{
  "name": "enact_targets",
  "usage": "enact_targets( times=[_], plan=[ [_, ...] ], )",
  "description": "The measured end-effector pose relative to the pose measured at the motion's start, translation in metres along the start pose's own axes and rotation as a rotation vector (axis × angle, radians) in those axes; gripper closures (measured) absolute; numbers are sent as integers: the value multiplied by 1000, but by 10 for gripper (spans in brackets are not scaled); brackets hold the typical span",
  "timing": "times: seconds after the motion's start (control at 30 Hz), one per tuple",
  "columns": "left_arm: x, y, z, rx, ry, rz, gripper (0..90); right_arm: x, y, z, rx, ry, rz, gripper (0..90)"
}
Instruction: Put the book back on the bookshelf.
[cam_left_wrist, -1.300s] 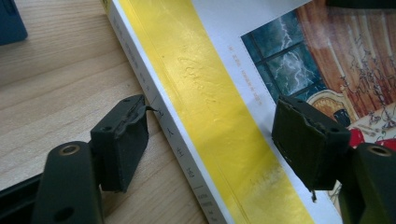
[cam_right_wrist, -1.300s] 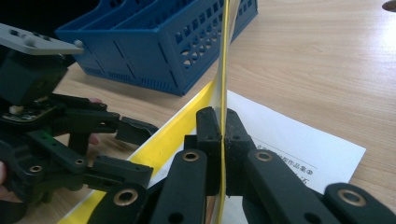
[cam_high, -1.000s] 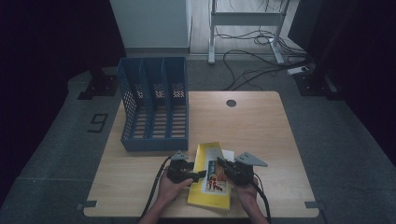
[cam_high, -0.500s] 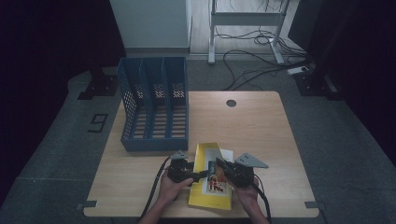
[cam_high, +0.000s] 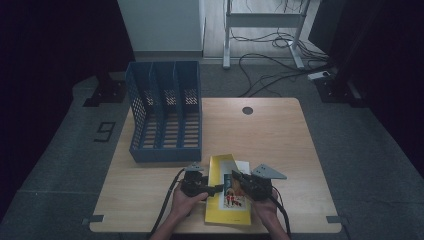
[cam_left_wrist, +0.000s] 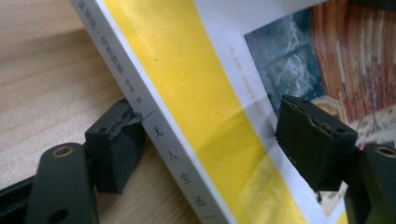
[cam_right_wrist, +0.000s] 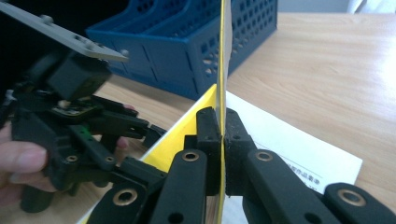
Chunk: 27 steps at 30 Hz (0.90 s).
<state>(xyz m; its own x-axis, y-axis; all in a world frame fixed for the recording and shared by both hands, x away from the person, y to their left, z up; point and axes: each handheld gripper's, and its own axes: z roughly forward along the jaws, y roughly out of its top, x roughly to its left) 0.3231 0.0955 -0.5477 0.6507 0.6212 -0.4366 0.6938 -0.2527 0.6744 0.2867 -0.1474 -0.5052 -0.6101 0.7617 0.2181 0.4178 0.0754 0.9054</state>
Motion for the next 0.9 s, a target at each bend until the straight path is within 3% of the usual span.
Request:
enact_targets(
  times=[0.23,0.47,0.6,0.73,0.9],
  plan=[
    [-4,-1,2,-1,37,16,309,-9,-3,1,35,-29,15,875],
    [-7,-2,3,-6,67,29,394,-17,-10,9,134,-119,12,811],
    [-8,-2,4,-6,77,31,397,-22,-14,12,157,-126,26,778],
    [-9,-2,4,-6,81,35,403,-22,-15,14,177,-149,1,727],
    [-10,-3,4,-8,92,45,408,-21,-18,16,224,-214,-53,594]
  ],
)
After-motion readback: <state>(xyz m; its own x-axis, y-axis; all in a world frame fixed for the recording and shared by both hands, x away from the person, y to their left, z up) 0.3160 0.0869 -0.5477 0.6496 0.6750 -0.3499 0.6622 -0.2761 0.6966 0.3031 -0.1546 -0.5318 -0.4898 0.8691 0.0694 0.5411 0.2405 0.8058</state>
